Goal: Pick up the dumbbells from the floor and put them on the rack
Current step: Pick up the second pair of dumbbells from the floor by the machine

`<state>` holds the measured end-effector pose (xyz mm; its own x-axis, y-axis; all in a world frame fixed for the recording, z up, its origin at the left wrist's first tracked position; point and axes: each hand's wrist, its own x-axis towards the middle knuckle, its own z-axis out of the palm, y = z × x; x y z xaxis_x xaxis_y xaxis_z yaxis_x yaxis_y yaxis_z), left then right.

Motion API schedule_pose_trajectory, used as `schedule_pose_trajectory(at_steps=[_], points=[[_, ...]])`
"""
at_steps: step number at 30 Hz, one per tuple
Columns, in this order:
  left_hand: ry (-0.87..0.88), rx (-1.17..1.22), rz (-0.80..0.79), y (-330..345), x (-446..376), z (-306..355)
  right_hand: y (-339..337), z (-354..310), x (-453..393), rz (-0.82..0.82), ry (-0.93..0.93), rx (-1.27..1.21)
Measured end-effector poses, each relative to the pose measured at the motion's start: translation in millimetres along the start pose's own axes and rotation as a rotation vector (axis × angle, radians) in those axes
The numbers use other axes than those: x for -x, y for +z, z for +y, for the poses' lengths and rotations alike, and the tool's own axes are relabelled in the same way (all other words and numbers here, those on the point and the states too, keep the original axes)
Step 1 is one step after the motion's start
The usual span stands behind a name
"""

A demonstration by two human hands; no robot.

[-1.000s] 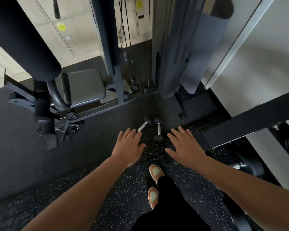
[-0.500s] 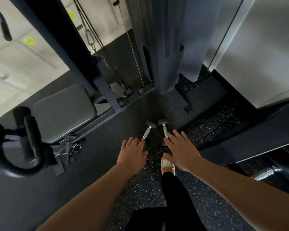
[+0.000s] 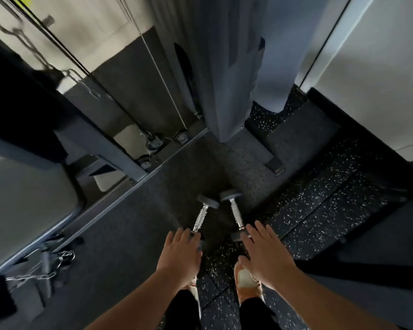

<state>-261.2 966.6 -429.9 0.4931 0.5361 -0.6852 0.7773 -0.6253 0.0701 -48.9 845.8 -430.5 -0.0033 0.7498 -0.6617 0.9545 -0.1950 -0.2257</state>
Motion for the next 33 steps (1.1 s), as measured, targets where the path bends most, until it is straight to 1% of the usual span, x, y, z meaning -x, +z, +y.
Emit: schedule_pose_trajectory(at_steps=[6,9,12,14,17,21,26,29,31,33], points=[[0.053,-0.011,-0.004,90.1,-119.7,-33.9,64.7,12.2,-110.1,-0.053,0.075,-0.010],[0.038,0.014,0.027,133.1,-170.2,-48.3,105.9,15.8,-159.5,-0.071,0.120,-0.026],[0.012,0.085,0.058,172.5,-212.3,-59.8,142.6,21.5,-203.0,-0.066,0.193,-0.095],[-0.027,0.194,0.079,194.1,-233.2,-64.3,163.1,25.5,-226.2,-0.024,0.269,-0.175],[-0.106,0.413,0.065,218.6,-254.5,-68.3,186.0,29.4,-252.5,0.047,0.382,-0.300],[-0.152,0.632,0.046,239.1,-279.4,-66.2,203.2,31.8,-277.8,0.065,0.458,-0.440],[-0.285,0.908,0.064,248.6,-314.7,-61.0,216.3,40.8,-312.8,0.111,0.623,-0.711],[-0.277,0.996,0.065,253.7,-327.1,-64.2,224.1,53.7,-332.5,0.154,0.663,-0.826],[-0.266,1.047,0.050,257.4,-330.9,-67.0,228.6,61.5,-340.6,0.180,0.671,-0.983],[-0.277,1.146,0.024,260.4,-333.7,-69.6,233.5,67.4,-345.4,0.169,0.666,-1.154]])
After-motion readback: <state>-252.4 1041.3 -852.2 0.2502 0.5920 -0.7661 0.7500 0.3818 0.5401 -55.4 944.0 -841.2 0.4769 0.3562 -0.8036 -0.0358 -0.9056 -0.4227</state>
